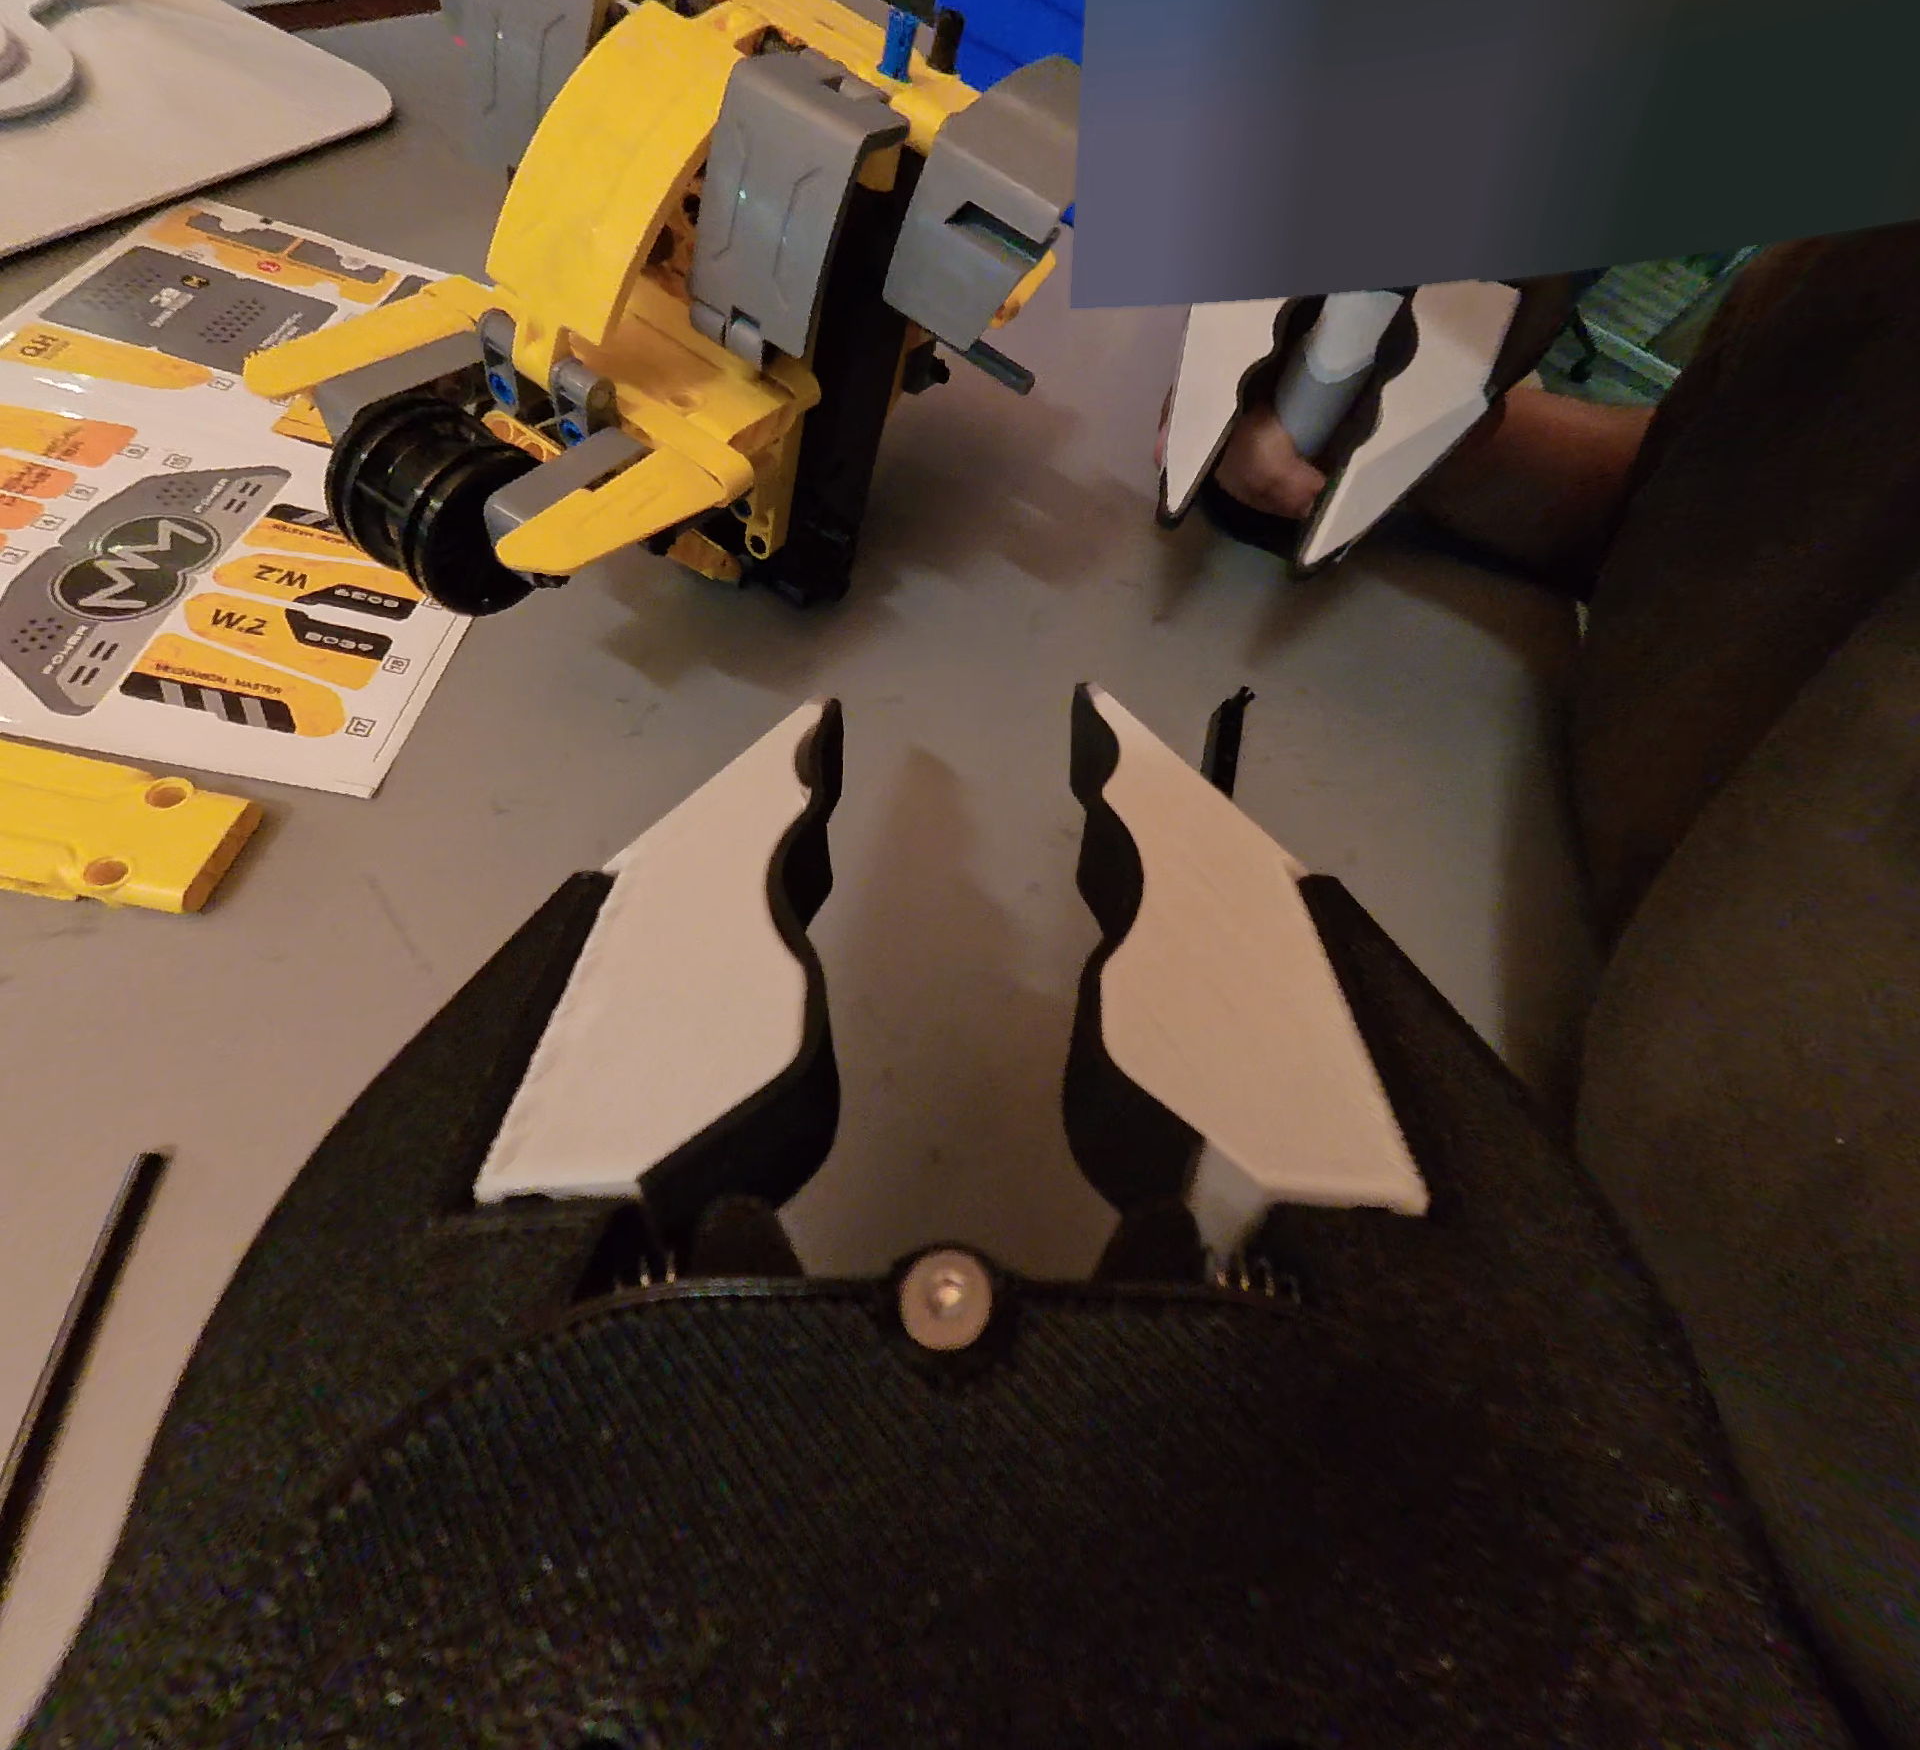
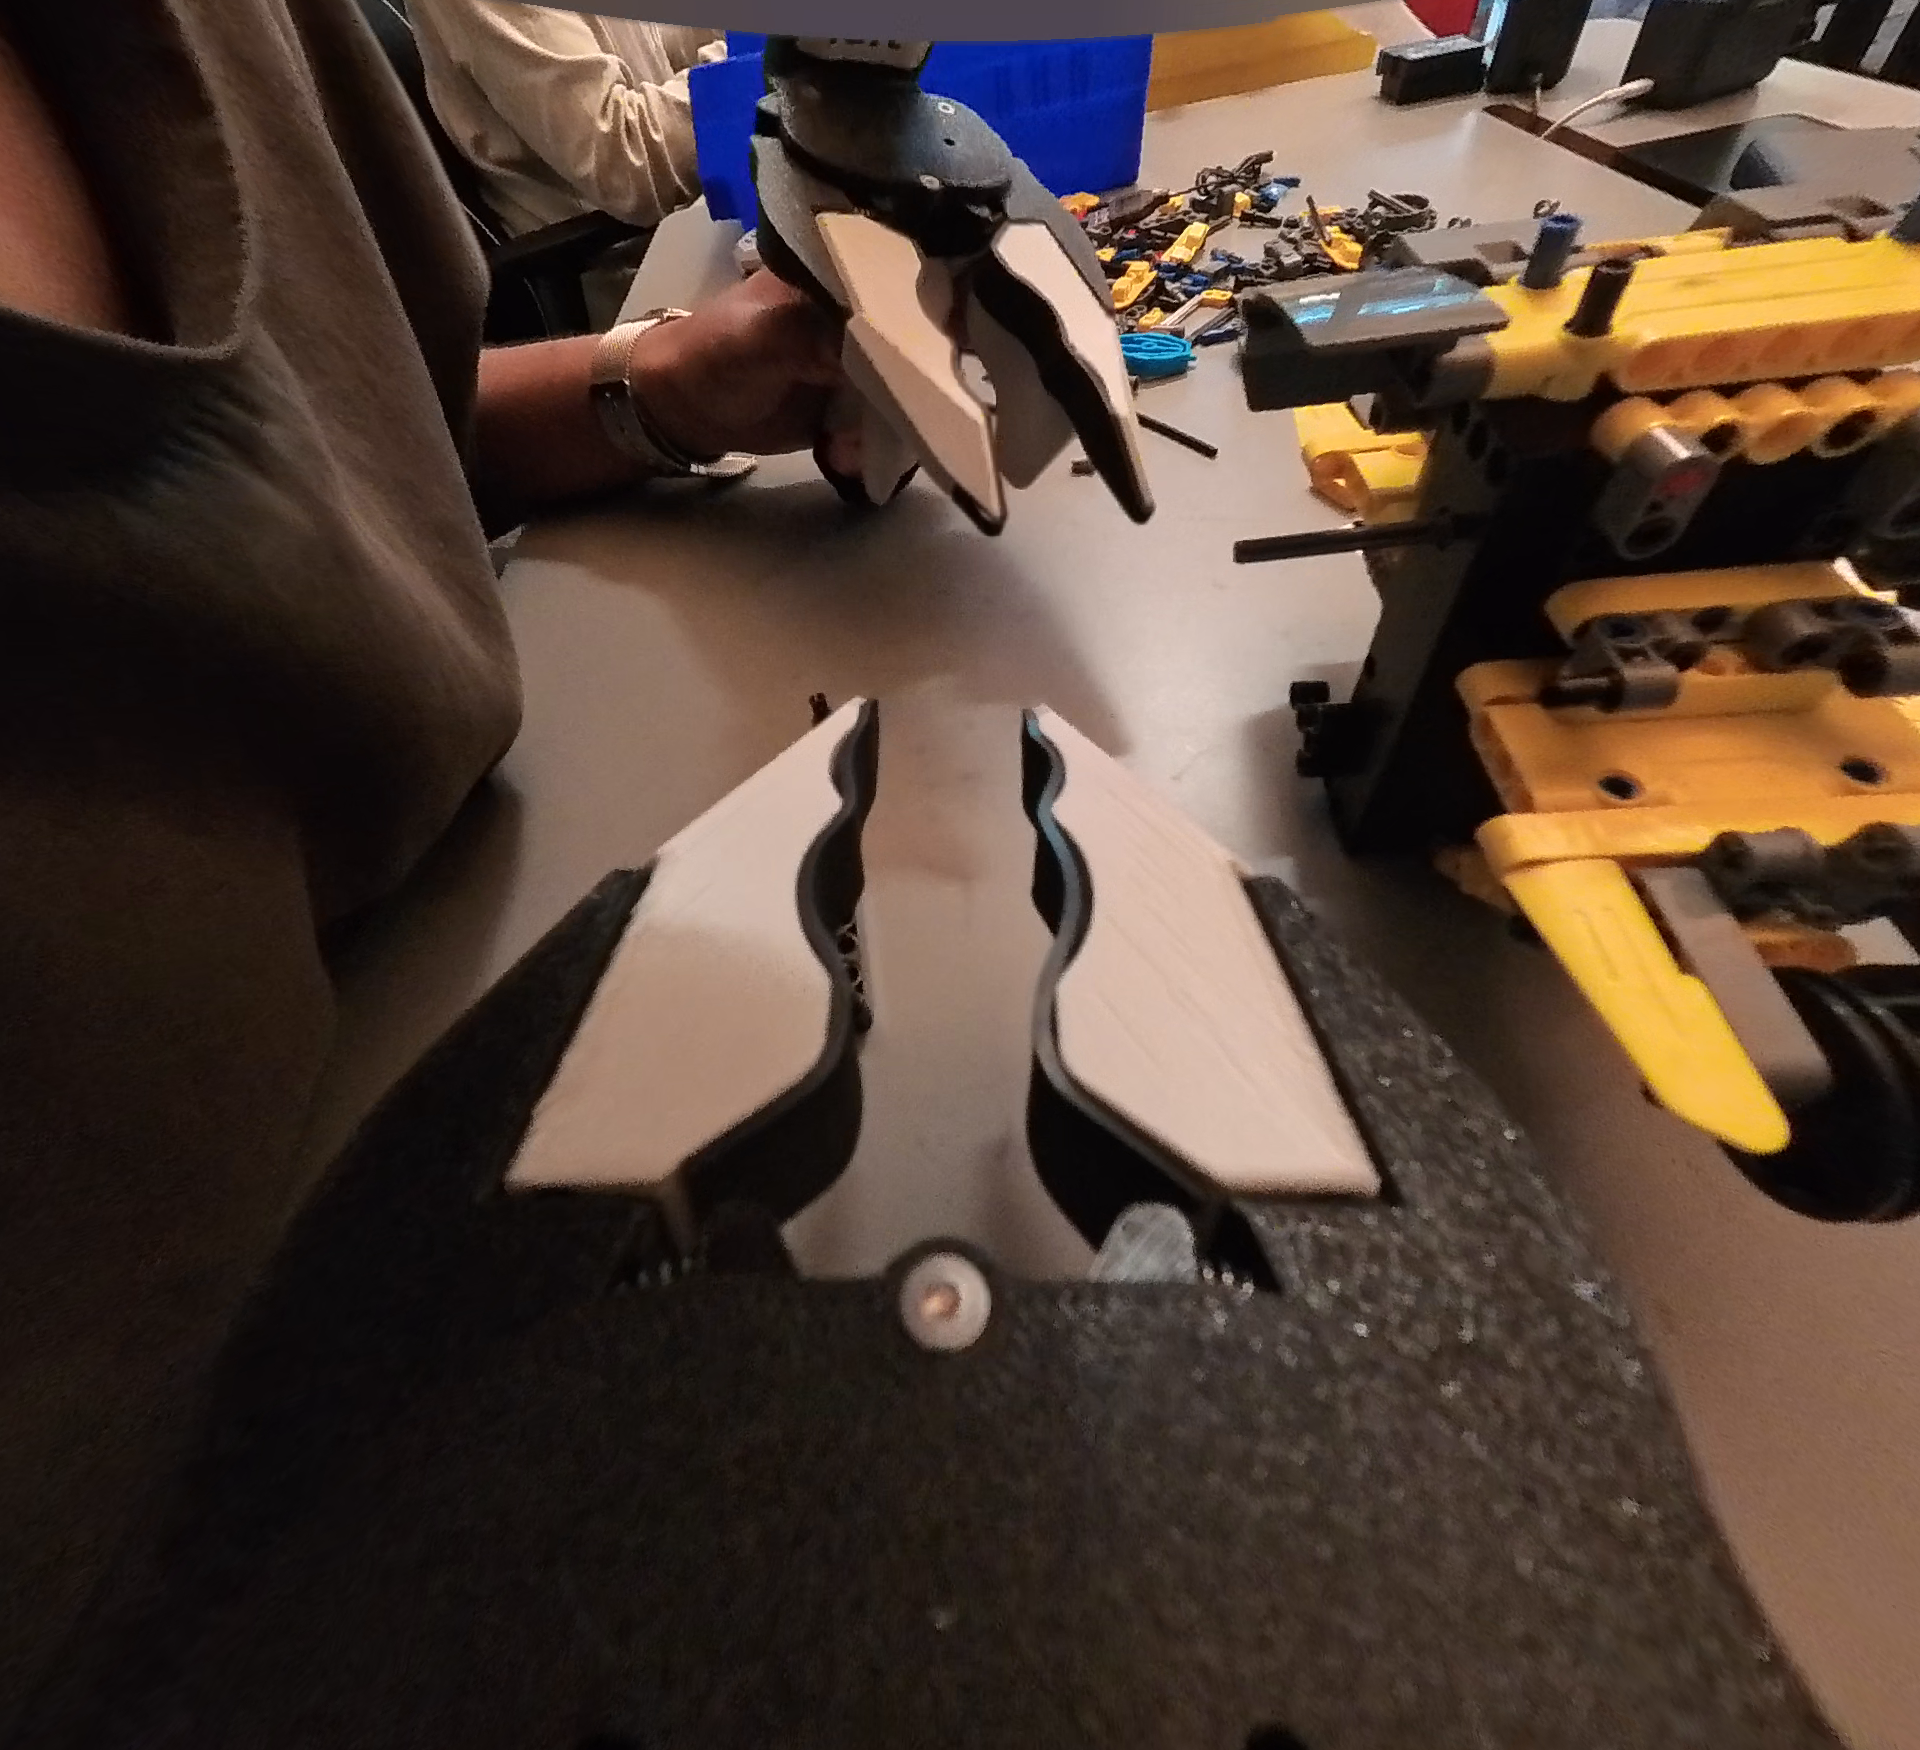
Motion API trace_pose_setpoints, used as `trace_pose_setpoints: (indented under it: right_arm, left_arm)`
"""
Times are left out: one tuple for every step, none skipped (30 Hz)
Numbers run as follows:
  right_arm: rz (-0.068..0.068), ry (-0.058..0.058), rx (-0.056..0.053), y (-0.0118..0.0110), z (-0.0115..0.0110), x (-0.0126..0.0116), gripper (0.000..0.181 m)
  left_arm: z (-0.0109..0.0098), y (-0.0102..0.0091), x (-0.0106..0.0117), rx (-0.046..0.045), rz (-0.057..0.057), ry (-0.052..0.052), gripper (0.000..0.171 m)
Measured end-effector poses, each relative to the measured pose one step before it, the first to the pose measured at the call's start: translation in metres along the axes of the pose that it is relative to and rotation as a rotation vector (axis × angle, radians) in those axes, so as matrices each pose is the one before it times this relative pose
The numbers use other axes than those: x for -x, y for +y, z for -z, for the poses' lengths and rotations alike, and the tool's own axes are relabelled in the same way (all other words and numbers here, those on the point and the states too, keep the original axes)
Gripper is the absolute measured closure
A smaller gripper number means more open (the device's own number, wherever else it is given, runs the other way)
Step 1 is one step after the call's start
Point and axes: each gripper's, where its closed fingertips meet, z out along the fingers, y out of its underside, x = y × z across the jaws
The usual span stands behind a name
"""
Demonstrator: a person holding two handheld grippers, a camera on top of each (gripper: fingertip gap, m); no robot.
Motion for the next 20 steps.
trace_pose_setpoints:
  right_arm:
    - [-0.001, -0.0008, 0.0029, 0.0004, -0.0004, -0.00002, 0.154]
    - [-0.0014, -0.0025, 0.0044, 0.00056, -0.00038, 0.00014, 0.154]
    - [-0.0019, -0.0037, 0.0045, 0.00051, -0.00055, 0.00031, 0.154]
    - [-0.0025, -0.002, 0.0034, 0.00043, -0.00032, -0.00004, 0.153]
    - [-0.003, -0.0007, 0.0018, 0.00016, -0.0002, -0.00024, 0.153]
    - [-0.0032, -0.0004, 0.0002, 0.00004, -0.00002, -0.00024, 0.153]
    - [-0.0026, -0.0002, -0.0013, -0.00008, 0.00015, -0.00027, 0.152]
    - [-0.0024, 0.0006, -0.002, -0.00024, 0.00022, -0.00037, 0.152]
    - [-0.0023, 0.0002, -0.0019, -0.00022, 0.00024, -0.00032, 0.152]
    - [-0.0024, -0.0007, -0.0012, -0.00018, 0.00008, -0.00012, 0.152]
    - [-0.0024, -0.0004, -0.0006, 0.0, 0.00009, -0.00017, 0.152]
    - [-0.0018, 0.0003, -0.0001, -0.00009, -0.00005, -0.00023, 0.152]
    - [-0.0018, 0.0005, 0.0015, 0.00014, -0.00025, -0.0003, 0.152]
    - [-0.0033, -0.0006, 0.0064, 0.00082, -0.00073, -0.00028, 0.152]
    - [-0.0042, -0.0024, 0.0105, 0.00133, -0.00113, -0.00019, 0.152]
    - [-0.0033, -0.001, 0.0104, 0.00122, -0.00114, -0.00024, 0.153]
    - [-0.0015, 0.0007, 0.008, 0.00094, -0.00094, -0.00035, 0.153]
    - [-0.0004, 0.0006, 0.0056, 0.0007, -0.00063, -0.00023, 0.153]
    - [-0.0012, -0.0002, 0.0032, 0.00037, -0.00047, -0.0001, 0.153]
    - [-0.0029, -0.0021, 0.0008, 0.00005, -0.00005, -0.00012, 0.153]
  left_arm:
    - [-0.00033, 0.00025, -0.00067, 0.00293, -0.0003, 0.0058, 0.128]
    - [-0.00009, 0.00018, -0.00011, 0.00107, -0.0003, 0.0013, 0.127]
    - [0.00003, -0.00005, 0.00007, -0.00013, 0.001, 0.0, 0.127]
    - [0.00009, -0.00003, 0.00015, -0.00051, 0.0018, 0.0005, 0.127]
    - [0.00012, -0.00013, 0.00008, -0.00063, 0.0018, 0.0008, 0.127]
    - [0.00005, 0.0, 0.00014, -0.0005, 0.0012, 0.0, 0.127]
    - [-0.00002, -0.00001, 0.00011, 0.00027, 0.0003, -0.0003, 0.127]
    - [-0.00011, 0.00011, 0.00005, 0.00133, -0.0003, -0.0004, 0.126]
    - [-0.00018, 0.00035, -0.00004, 0.002, -0.0013, -0.001, 0.126]
    - [-0.00022, 0.00021, -0.00008, 0.00217, -0.0028, -0.0017, 0.126]
    - [-0.0004, 0.0004, -0.00022, 0.00295, -0.0036, -0.0018, 0.126]
    - [-0.00037, 0.00062, -0.00019, 0.0039, -0.0039, -0.0017, 0.126]
    - [-0.00049, 0.00066, -0.00027, 0.00453, -0.0039, -0.0018, 0.125]
    - [-0.00057, 0.00067, -0.00018, 0.00517, -0.0024, -0.0004, 0.125]
    - [-0.00065, 0.00072, -0.00029, 0.0053, 0.0007, 0.0022, 0.125]
    - [-0.0004, 0.00049, 0.00015, 0.00423, 0.0039, 0.0021, 0.125]
    - [-0.00046, 0.00042, 0.00045, 0.00344, 0.0067, 0.0024, 0.125]
    - [-0.00027, 0.00028, 0.00037, 0.00264, 0.0091, 0.0044, 0.124]
    - [-0.00013, 0.00022, 0.00046, 0.00147, 0.0114, 0.0067, 0.124]
    - [0.00003, -0.00004, -0.0005, 0.00056, 0.0106, 0.0134, 0.122]
